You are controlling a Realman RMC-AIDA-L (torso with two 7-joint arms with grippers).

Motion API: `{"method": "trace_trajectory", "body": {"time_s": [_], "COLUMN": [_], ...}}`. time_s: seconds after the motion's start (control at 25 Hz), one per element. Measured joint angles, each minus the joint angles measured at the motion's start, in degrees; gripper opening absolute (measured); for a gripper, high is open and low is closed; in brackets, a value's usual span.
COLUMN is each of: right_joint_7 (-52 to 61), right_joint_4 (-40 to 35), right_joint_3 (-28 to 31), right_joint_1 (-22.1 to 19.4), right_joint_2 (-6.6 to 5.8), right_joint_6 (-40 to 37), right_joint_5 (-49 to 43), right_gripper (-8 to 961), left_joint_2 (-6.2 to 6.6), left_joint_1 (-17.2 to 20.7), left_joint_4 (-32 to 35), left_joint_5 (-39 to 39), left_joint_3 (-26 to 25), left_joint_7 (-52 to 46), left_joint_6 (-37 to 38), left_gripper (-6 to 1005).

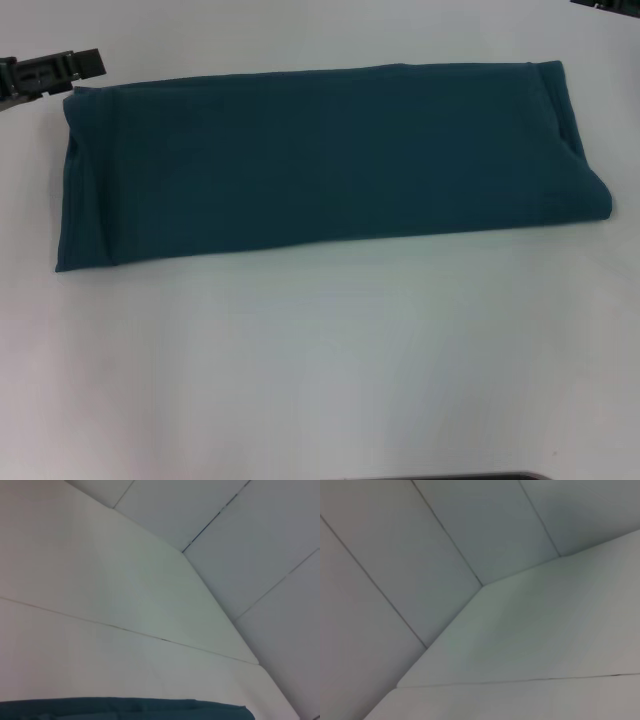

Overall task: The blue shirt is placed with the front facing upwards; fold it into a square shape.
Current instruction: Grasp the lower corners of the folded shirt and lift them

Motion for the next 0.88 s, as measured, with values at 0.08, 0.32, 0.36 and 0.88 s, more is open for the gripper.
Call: {"method": "trace_trajectory", "body": {"time_s": [0.08,0.32,0.36,0.88], "right_joint_7": [0.1,0.1,0.1,0.1], "right_joint_4": [0.1,0.3,0.3,0.4], "right_joint_3": [-0.2,-0.1,-0.1,-0.2], "right_joint_1": [0.1,0.0,0.0,-0.4], "right_joint_2": [0.01,0.05,0.05,0.05], "right_joint_6": [-0.2,-0.5,-0.5,-0.9], "right_joint_5": [-0.1,0.0,0.0,-0.1], "right_gripper": [906,904,903,897], "left_joint_2": [-0.27,-0.52,-0.54,-0.61], "left_joint_1": [0.0,0.0,0.1,0.2], "left_joint_4": [0.1,0.1,0.1,0.0], "left_joint_5": [0.0,0.0,0.0,0.0], "left_joint_3": [0.0,0.1,0.1,0.1], "left_joint_7": [0.5,0.9,1.0,1.4], "left_joint_6": [0.0,0.1,0.1,0.2], "left_gripper": [766,765,765,766]}}
